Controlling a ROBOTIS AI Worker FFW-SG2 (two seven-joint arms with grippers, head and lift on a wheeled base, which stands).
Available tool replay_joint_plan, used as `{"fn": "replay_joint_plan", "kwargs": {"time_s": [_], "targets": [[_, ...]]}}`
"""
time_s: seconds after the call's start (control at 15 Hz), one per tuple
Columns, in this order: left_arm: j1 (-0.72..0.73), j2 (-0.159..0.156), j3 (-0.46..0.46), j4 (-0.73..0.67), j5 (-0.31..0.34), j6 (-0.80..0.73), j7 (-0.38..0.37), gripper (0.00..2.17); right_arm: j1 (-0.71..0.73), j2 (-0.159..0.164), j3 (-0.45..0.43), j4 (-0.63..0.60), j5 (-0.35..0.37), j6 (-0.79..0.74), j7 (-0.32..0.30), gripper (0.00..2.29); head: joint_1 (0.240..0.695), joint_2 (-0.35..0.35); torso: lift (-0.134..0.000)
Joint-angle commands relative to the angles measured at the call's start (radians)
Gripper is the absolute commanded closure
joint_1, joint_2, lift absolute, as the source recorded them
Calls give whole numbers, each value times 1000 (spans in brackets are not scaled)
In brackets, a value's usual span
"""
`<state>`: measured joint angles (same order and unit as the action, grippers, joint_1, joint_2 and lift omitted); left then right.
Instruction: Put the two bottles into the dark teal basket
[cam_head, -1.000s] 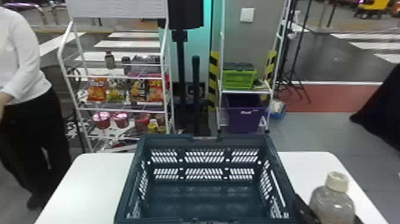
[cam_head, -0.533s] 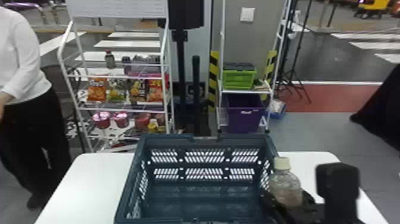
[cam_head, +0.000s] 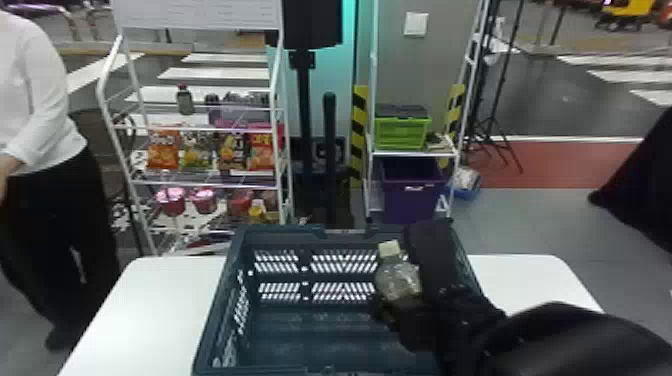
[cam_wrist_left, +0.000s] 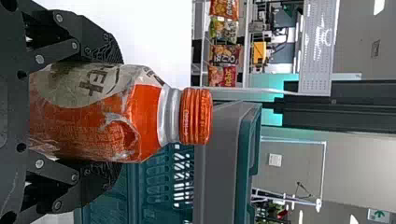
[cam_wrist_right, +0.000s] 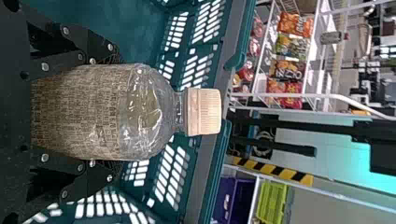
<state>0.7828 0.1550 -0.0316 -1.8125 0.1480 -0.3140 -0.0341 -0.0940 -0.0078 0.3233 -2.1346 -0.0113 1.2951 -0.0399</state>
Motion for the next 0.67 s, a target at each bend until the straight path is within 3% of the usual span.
{"fn": "replay_joint_plan", "kwargs": {"time_s": [0.0,0.33,0.4,0.47,0.6], "targets": [[-13,17,-1,8,19,7,-1,2145,-79,9,17,134,-19,33,0,1953,499,0,0],[-37,37,1,30,55,13,-3,2145,-176,9,46,331,-38,57,0,1916,499,0,0],[-40,41,1,33,62,13,-3,2148,-188,9,46,352,-42,57,2,1656,499,0,0],[-43,43,-1,33,65,13,-3,2145,-194,9,46,357,-59,51,3,1244,499,0,0],[-45,44,1,33,68,13,-4,2145,-204,9,49,355,-65,70,2,39,499,0,0]]}}
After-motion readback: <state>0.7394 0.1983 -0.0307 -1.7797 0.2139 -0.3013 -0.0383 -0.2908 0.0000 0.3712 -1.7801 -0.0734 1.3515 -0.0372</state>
